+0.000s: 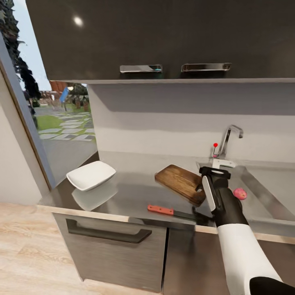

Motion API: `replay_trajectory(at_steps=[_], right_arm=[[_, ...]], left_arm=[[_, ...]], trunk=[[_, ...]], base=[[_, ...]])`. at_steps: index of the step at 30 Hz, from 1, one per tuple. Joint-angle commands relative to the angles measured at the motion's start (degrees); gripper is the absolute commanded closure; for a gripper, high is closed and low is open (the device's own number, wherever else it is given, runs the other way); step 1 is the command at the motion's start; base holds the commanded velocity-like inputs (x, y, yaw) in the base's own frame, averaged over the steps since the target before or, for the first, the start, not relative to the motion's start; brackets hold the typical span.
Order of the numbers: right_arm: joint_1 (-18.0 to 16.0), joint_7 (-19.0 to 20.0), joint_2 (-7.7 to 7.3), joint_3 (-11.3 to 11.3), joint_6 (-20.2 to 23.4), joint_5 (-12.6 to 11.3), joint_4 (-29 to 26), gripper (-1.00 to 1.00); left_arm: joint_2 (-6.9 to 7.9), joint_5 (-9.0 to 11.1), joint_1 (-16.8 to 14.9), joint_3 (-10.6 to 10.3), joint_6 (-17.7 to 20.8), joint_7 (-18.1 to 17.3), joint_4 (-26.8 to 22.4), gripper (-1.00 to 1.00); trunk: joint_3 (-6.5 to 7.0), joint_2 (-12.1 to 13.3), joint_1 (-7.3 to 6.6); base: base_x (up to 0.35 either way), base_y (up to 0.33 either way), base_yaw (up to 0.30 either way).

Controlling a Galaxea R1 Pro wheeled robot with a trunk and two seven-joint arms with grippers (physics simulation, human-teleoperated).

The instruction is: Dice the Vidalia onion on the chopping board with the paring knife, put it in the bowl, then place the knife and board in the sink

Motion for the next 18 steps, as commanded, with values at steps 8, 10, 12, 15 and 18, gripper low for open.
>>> replay_trajectory(at_steps=[8,10,12,15,18], right_arm=[[0.0,-0.1,0.14,-2.7,-0.5,0.0,1.4,-1.0],[-0.1,-0.1,0.16,-2.8,-0.5,0.0,1.6,-1.0],[-0.1,-0.1,0.18,-2.8,-0.6,0.0,1.8,-1.0],[0.0,-0.1,0.2,-2.8,-0.6,-0.1,2.2,-1.0],[0.0,-0.1,0.32,-2.7,-0.6,-0.1,2.3,-1.0]], left_arm=[[0.0,0.3,0.0,0.0,-0.2,0.0,0.0,-1.0],[0.0,0.3,0.0,0.0,-0.2,0.0,0.0,-1.0],[0.0,0.3,0.0,0.0,-0.2,0.0,0.0,-1.0],[-0.05,0.3,0.0,0.0,-0.2,0.0,0.0,-1.0],[-0.08,0.3,0.0,0.0,-0.2,0.0,0.0,-1.0]], trunk=[[-0.06,0.0,0.02],[-0.06,0.0,0.02],[-0.06,0.0,0.02],[-0.06,0.0,0.02],[-0.06,0.0,0.02]], base=[[0.172,0.0,0.0],[0.058,0.0,0.0],[0.019,0.0,0.0],[0.006,0.0,0.0],[0.002,0.0,0.0]])
